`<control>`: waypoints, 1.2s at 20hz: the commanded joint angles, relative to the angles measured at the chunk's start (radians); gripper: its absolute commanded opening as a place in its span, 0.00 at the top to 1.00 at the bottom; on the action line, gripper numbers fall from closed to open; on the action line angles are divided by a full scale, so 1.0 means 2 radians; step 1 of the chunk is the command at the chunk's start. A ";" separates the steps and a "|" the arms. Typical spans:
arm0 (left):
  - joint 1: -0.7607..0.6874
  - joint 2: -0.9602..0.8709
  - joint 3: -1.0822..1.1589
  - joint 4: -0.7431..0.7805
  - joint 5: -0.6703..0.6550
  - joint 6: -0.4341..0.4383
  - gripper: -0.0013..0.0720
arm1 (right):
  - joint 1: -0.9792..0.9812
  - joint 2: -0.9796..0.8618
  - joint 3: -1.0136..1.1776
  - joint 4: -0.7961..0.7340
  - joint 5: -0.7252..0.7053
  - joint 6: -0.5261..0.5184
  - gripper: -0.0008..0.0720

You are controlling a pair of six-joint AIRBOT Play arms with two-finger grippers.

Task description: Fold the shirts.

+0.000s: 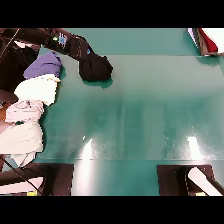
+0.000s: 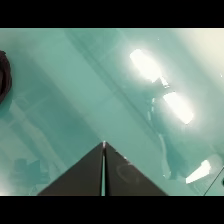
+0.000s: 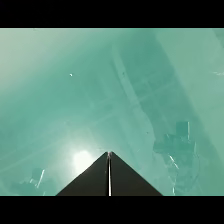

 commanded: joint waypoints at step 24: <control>0.002 -0.034 0.000 0.181 0.090 -0.047 0.06 | 0.001 0.000 0.001 0.011 -0.070 0.000 0.96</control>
